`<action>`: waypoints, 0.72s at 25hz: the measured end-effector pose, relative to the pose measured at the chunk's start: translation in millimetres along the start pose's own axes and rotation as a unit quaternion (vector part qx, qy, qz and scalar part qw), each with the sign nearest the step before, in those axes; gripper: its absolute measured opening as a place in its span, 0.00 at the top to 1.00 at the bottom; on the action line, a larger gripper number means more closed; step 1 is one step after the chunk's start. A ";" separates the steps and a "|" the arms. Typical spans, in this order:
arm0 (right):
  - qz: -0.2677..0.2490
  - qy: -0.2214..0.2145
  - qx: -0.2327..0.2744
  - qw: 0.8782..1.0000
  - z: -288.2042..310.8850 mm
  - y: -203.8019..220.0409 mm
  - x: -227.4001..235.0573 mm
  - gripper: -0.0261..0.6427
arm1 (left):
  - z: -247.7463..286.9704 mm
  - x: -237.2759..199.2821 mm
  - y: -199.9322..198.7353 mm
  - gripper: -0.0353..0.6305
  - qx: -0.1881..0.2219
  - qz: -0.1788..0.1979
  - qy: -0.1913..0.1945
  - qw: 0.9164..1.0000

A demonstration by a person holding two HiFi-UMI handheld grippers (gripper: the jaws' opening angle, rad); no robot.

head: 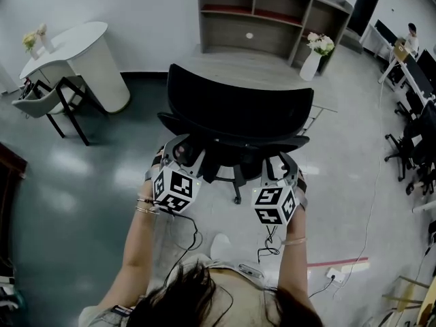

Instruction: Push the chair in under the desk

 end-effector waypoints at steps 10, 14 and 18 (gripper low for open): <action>0.044 0.000 0.002 0.999 -45.1 6.8 -11.4 0.81 | -44.6 24.9 -4.8 0.70 0.018 -0.021 0.004 1.000; 0.062 -0.002 0.006 0.998 -64.6 5.8 -18.9 0.82 | -65.6 33.0 -1.3 0.78 0.002 -0.005 -0.022 1.000; 0.085 -0.007 0.009 0.996 -83.4 4.7 -25.9 0.84 | -90.1 39.3 -2.5 0.82 0.005 -0.014 -0.033 0.999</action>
Point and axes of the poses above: the fingertips, and each gripper's own axes: z forward along the fingers, x to its right, y out of its underside, the point moved 9 cm from there along -z, backward along the fingers, and after that the axes turned 11 degrees about -z, right-handed, at the moved point
